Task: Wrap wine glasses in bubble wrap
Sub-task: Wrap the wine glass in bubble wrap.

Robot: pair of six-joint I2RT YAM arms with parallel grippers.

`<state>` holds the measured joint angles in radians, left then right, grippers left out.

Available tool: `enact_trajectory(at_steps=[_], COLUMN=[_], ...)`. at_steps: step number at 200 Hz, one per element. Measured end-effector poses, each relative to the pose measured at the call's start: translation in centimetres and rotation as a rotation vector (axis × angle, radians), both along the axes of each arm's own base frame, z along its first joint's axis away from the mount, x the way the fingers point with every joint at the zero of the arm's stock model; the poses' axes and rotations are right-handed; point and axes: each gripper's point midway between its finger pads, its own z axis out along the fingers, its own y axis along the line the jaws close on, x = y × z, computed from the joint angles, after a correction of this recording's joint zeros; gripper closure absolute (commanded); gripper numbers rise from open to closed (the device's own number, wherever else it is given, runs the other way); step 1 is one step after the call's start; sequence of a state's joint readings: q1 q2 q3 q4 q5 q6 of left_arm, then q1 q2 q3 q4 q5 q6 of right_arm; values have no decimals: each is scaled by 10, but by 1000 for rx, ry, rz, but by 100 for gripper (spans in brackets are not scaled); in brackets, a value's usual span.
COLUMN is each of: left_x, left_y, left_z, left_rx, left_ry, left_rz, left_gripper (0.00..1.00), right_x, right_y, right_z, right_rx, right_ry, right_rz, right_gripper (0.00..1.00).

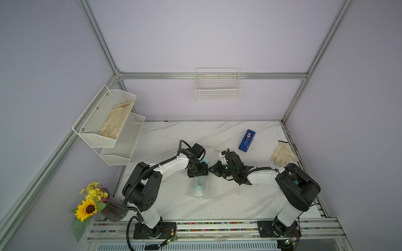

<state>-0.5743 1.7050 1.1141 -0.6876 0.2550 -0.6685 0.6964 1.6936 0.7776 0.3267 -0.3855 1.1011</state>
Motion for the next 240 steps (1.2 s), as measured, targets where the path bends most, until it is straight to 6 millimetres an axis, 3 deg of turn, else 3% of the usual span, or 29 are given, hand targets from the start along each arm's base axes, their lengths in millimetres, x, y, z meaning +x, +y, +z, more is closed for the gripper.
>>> enact_trajectory(at_steps=[44,72,109,164,240], left_x=[-2,-4,-5,-12,-20], left_y=[-12,-14,-10,-15,-16], left_z=[-2,-2,3,30,24], left_rx=[-103,-145,-166,-246,-270], left_ry=[9,11,4,-40,-32], left_rz=[-9,-14,-15,-46,-55], left_gripper=[30,12,0,0,0], right_x=[-3,-3,-2,-1,2], right_y=[-9,-13,-14,-15,-2], right_z=[1,5,5,4,18], right_rx=[-44,-59,-63,-65,-10], right_ry=[2,-7,-10,0,40], right_rz=[-15,-22,-30,-44,-53], right_gripper=[96,97,100,100,100])
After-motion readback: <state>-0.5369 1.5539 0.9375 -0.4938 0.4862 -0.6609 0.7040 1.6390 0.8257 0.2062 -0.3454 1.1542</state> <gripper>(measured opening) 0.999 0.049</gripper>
